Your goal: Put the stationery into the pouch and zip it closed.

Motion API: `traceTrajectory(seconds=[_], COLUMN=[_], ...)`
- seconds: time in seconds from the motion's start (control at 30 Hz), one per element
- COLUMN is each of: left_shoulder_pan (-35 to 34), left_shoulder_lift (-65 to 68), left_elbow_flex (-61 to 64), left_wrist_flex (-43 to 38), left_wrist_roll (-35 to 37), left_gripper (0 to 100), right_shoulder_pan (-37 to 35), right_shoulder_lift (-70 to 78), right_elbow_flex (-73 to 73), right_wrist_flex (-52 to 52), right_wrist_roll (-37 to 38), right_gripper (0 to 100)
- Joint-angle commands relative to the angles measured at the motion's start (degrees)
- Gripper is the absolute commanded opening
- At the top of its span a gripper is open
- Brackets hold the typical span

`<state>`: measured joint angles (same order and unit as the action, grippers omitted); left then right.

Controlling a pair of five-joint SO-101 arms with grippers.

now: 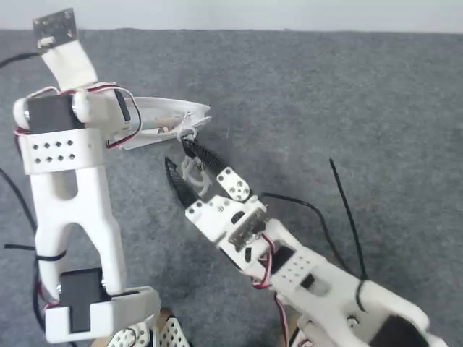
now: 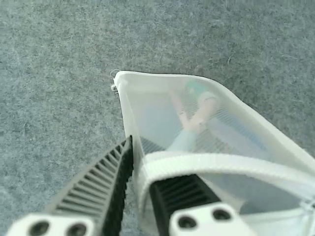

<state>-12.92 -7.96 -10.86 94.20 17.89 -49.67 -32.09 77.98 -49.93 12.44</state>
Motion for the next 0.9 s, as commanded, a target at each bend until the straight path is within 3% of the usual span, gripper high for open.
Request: traceTrajectory(seconds=[0.0, 0.2, 0.4, 0.63, 0.87], left_shoulder_pan=[0.0, -0.1, -0.1, -0.2, -0.2], left_shoulder_lift=[-1.3, -1.3, -1.3, -1.3, -1.3], left_elbow_flex=[0.1, 0.1, 0.0, 0.0, 0.0], left_wrist_flex=[-1.6, -1.6, -1.6, -2.4, -2.4], left_wrist_roll=[-0.4, -0.4, -0.4, -0.4, -0.4], left_gripper=[1, 1, 1, 1, 1], right_shoulder_pan=[-0.9, 0.2, 3.6, 4.7, 4.8], right_shoulder_lift=[-9.7, -19.9, -19.4, -7.9, 2.7], right_elbow_flex=[0.7, 2.1, -2.8, -9.7, -11.0], right_wrist_flex=[11.7, 27.8, 34.3, 32.9, 18.0], right_wrist_roll=[0.2, -8.7, -15.0, -17.0, -15.1], right_gripper=[16.7, 17.7, 17.7, 17.4, 17.3])
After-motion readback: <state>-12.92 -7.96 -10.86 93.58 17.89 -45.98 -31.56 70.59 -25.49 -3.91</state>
